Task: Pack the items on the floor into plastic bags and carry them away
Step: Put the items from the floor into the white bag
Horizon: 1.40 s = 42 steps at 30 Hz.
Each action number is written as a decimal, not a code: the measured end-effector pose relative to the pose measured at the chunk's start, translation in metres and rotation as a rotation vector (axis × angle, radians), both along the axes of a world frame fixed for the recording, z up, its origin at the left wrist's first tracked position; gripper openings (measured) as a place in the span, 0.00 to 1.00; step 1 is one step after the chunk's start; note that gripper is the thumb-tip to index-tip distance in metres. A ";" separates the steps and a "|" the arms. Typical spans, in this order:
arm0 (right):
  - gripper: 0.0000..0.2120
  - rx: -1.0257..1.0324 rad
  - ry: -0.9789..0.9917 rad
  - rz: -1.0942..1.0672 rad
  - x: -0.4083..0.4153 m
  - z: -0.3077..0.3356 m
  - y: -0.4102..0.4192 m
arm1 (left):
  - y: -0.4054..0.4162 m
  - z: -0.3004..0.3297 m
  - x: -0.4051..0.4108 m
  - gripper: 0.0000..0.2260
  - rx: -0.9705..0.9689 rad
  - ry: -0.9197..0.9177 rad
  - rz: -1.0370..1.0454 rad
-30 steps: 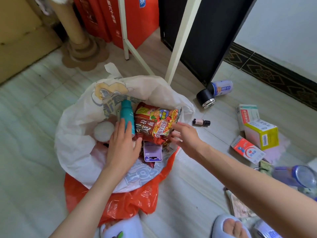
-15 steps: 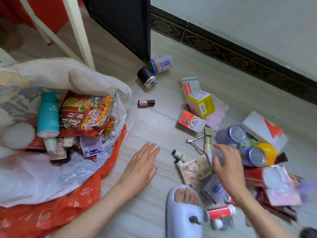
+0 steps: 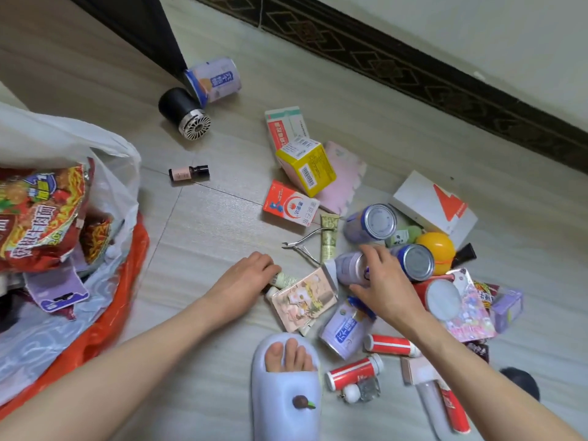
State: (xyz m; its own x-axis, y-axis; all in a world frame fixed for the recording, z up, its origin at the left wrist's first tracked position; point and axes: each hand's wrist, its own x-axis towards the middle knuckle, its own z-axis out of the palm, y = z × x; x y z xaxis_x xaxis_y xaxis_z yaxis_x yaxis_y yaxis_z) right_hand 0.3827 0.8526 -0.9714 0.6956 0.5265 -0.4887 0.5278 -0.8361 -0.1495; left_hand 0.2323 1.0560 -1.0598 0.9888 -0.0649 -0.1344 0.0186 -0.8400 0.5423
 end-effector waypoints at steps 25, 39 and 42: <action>0.28 0.437 0.141 0.602 -0.161 0.077 0.211 | 0.116 0.131 -0.214 0.13 -0.025 -0.231 0.962; 0.31 0.276 0.252 0.826 -0.283 0.015 0.313 | 0.154 0.110 -0.307 0.09 0.411 -0.158 1.054; 0.34 0.278 0.195 0.857 -0.289 0.003 0.309 | 0.158 0.091 -0.319 0.08 0.406 -0.077 1.024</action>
